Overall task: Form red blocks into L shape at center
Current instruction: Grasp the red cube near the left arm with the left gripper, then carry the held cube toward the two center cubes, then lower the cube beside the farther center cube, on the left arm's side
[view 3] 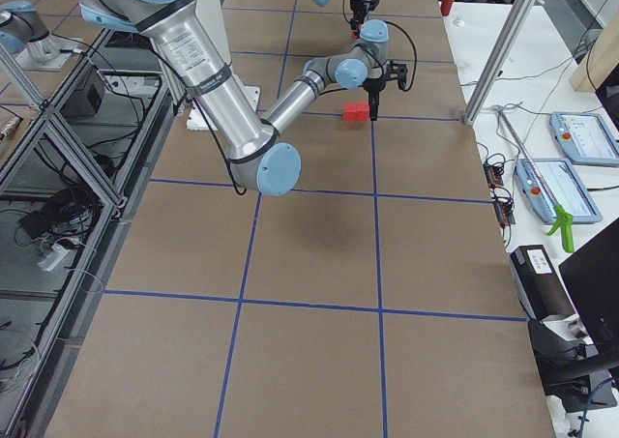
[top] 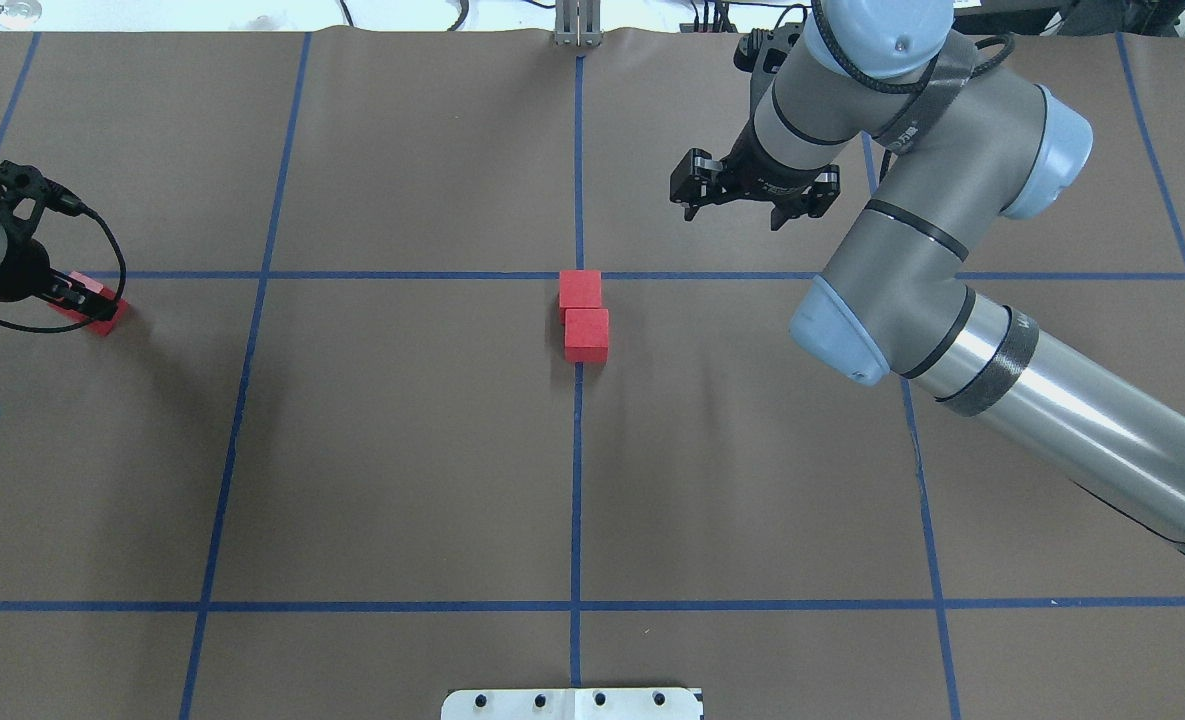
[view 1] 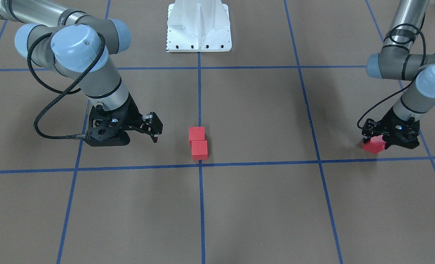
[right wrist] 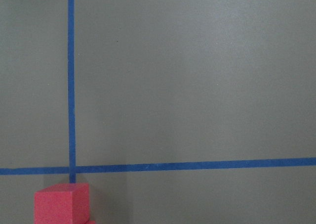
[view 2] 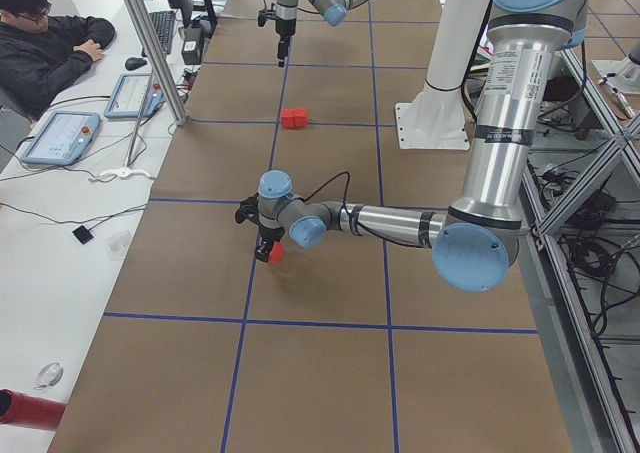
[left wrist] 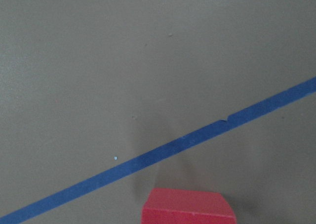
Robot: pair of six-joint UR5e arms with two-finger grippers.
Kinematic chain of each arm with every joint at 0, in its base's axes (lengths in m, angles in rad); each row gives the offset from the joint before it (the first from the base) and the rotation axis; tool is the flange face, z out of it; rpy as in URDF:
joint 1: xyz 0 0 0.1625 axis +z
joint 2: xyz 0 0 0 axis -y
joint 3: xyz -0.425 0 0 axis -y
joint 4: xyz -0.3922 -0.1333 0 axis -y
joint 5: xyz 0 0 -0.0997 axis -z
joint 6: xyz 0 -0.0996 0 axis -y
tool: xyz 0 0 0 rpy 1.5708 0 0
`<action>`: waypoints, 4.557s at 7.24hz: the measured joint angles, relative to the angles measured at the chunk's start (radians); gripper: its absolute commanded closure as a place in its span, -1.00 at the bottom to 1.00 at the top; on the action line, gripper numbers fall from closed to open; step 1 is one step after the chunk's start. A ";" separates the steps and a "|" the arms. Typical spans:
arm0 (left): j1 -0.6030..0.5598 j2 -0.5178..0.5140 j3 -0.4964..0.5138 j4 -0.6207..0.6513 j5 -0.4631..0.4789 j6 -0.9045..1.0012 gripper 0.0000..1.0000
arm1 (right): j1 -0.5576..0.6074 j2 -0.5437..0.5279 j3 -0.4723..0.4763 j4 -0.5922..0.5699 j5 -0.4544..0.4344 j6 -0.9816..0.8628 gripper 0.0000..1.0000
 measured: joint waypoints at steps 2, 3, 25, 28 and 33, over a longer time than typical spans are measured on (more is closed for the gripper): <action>-0.046 -0.045 -0.003 0.075 -0.099 -0.007 1.00 | 0.001 0.000 0.012 -0.001 0.003 -0.001 -0.98; -0.089 -0.096 -0.004 0.156 -0.165 -0.030 1.00 | 0.005 -0.009 0.033 -0.009 0.007 -0.003 -0.98; 0.347 -0.931 0.373 0.611 0.139 -2.007 1.00 | 0.214 -0.480 0.239 -0.027 0.146 -0.681 -0.98; 0.358 -0.947 0.420 0.574 0.139 -2.019 1.00 | 0.219 -0.482 0.241 -0.028 0.145 -0.675 -0.98; 0.373 -0.952 0.424 0.573 0.137 -2.022 1.00 | 0.222 -0.482 0.240 -0.029 0.144 -0.674 -0.98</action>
